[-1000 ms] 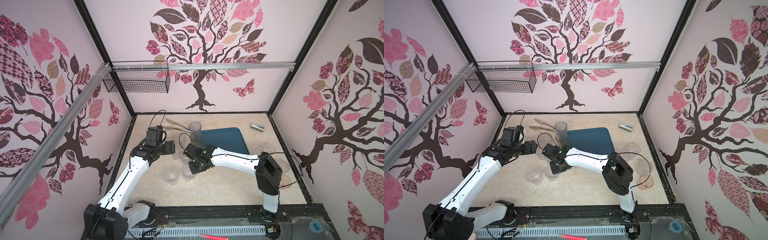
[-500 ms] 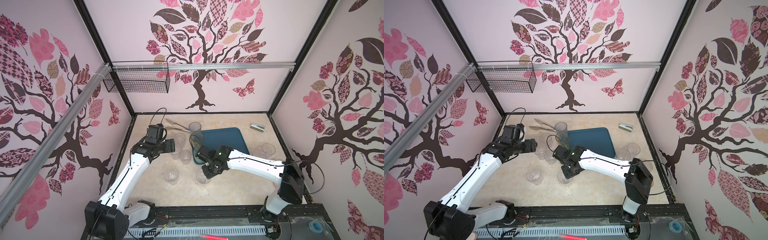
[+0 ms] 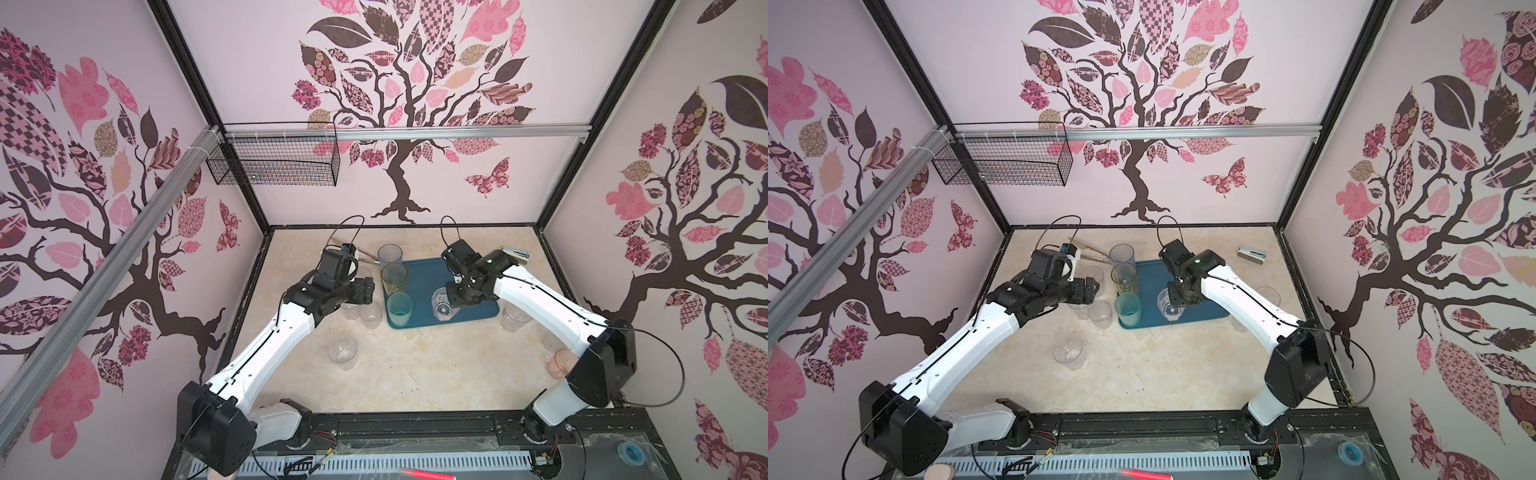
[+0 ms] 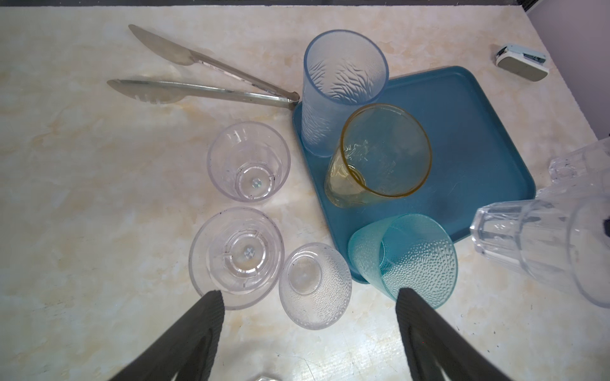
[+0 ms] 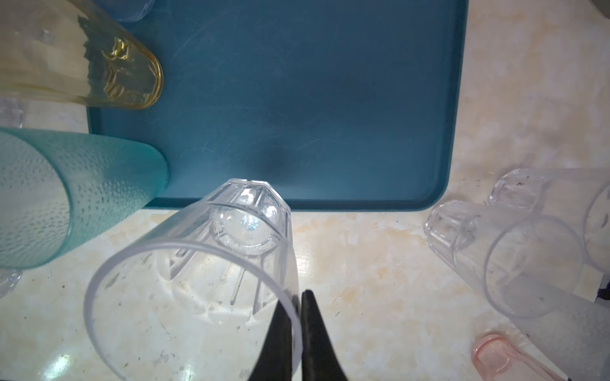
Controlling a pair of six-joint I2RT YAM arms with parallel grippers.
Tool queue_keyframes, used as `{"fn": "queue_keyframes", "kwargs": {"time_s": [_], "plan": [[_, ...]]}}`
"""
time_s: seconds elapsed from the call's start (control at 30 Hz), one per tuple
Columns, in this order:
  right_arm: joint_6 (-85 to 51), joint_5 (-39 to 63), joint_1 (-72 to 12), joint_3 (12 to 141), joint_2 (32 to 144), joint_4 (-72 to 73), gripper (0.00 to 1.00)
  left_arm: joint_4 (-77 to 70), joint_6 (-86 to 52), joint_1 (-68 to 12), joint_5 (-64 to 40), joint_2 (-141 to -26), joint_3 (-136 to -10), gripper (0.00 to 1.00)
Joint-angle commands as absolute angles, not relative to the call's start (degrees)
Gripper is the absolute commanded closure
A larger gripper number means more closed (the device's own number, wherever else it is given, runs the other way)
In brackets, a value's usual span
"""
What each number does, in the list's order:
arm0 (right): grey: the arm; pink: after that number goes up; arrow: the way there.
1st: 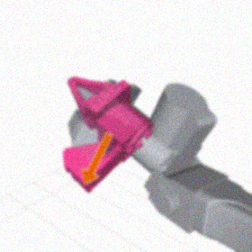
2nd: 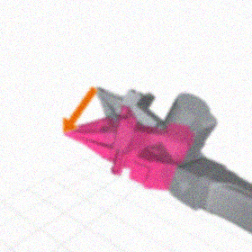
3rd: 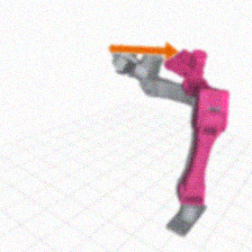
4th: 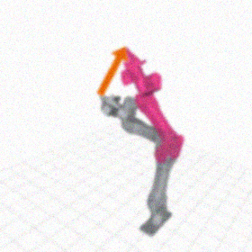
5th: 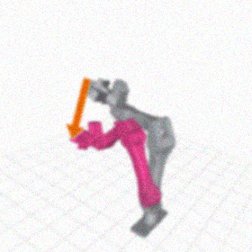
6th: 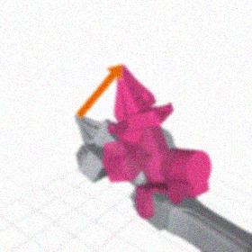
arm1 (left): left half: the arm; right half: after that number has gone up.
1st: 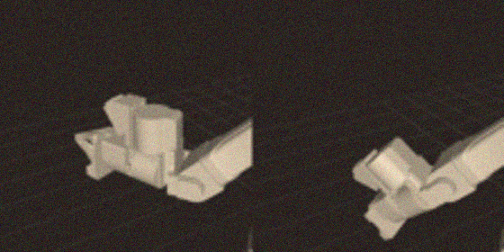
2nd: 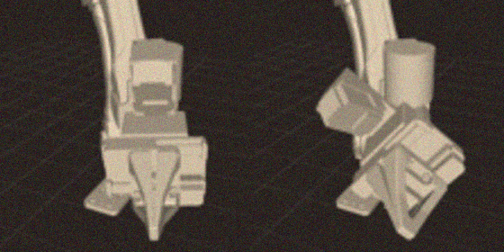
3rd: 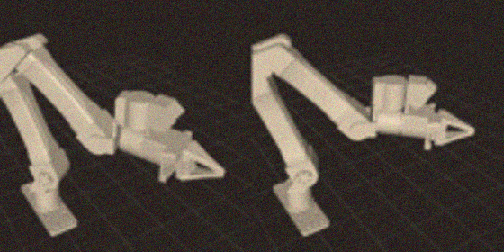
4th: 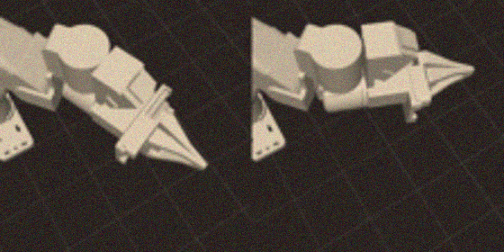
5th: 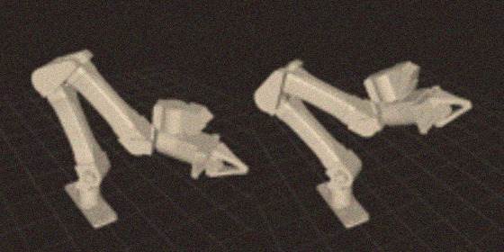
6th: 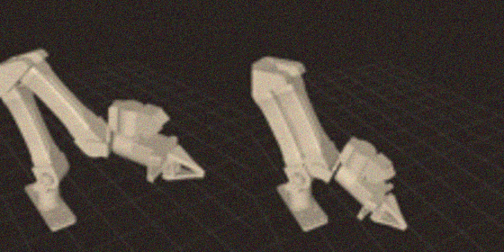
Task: Place the glasses into the tray
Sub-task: Place the glass on the tray.
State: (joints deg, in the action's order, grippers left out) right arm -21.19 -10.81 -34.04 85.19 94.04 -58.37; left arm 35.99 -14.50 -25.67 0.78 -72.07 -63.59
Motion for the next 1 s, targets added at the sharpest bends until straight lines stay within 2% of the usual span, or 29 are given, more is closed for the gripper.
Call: {"fn": "queue_keyframes", "kwargs": {"time_s": [0.0,0.37,0.57,0.97], "plan": [[-21.4,-13.6,-32.3,92.5,102.8,-53.0,1.0,33.3,-13.5,-25.6,0.8,-71.7,-62.5,0.14],[-20.6,-13.3,-30.0,119.8,128.2,-55.3,0.99,36.2,-13.5,-25.6,1.4,-69.9,-60.1,0.14],[-20.0,-12.5,-29.5,130.3,137.1,-57.6,0.97,36.2,-15.0,-25.6,1.4,-70.7,-60.5,0.14],[-19.8,-9.9,-28.9,132.6,138.6,-58.7,0.95,36.5,-15.6,-25.6,2.6,-71.9,-61.0,0.14]]}}
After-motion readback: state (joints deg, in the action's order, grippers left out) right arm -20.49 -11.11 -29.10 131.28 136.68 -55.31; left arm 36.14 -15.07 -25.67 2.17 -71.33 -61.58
